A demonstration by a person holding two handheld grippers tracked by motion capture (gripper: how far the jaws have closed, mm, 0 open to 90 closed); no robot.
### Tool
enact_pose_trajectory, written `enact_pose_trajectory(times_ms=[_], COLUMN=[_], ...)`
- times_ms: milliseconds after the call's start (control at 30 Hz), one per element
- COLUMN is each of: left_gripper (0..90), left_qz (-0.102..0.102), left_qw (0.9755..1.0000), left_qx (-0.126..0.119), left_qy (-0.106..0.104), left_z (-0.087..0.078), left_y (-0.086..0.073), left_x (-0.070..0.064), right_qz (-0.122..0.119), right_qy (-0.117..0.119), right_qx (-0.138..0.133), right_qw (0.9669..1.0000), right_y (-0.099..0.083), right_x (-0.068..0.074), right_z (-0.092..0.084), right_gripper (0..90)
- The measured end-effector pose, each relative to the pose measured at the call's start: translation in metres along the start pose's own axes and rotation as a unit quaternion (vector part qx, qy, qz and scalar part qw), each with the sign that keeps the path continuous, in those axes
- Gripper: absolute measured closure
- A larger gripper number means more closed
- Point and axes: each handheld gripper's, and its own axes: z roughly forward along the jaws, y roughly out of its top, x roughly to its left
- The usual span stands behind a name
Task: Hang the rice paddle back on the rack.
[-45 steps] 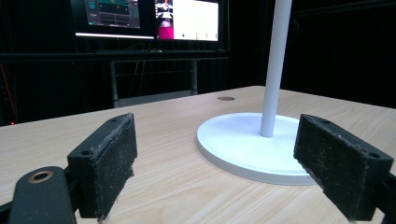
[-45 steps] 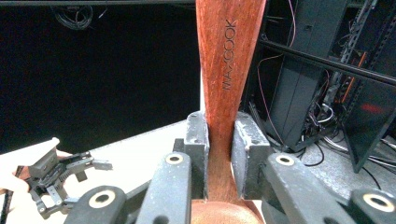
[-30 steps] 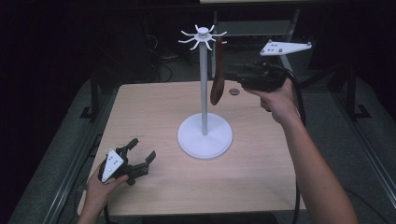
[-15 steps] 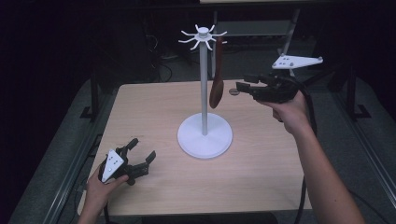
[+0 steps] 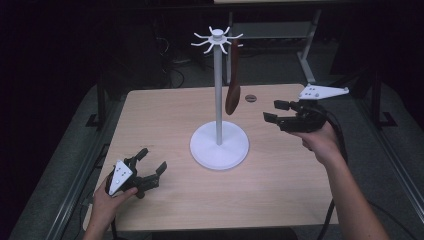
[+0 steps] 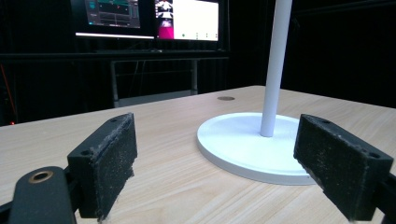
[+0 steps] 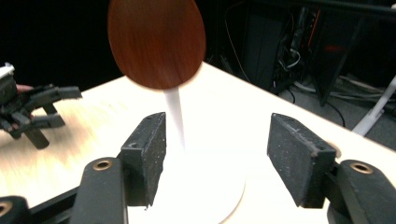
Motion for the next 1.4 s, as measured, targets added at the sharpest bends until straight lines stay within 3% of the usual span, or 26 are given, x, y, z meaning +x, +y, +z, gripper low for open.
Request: enact_pose_trajectory(times_ms=[633,933,1167,1400], left_gripper=[12.9,12.8,12.9,12.9], left_qz=[-0.005,-0.006,-0.004,-0.005], left_qw=[1.0000,1.0000,1.0000,1.0000], left_qx=[-0.004,-0.002,-0.002,-0.003], left_qy=[0.000,0.001,0.000,0.000], left_z=[0.001,0.000,0.000,0.000], left_y=[0.000,0.000,0.000,0.000], left_x=[-0.001,-0.001,0.000,-0.001], right_qz=[0.033,0.046,0.048,0.057], right_qy=[-0.018,-0.039,-0.070,-0.081], right_qx=[0.034,0.045,0.063,0.077], right_qw=[0.9987,0.9972,0.9944,0.9921], right_y=[-0.073,-0.109,-0.132,-0.156], right_x=[-0.007,-0.007,-0.004,0.000], right_z=[-0.009,-0.015,-0.020,-0.026], right_gripper=[22.9,15.5,14.2,14.2])
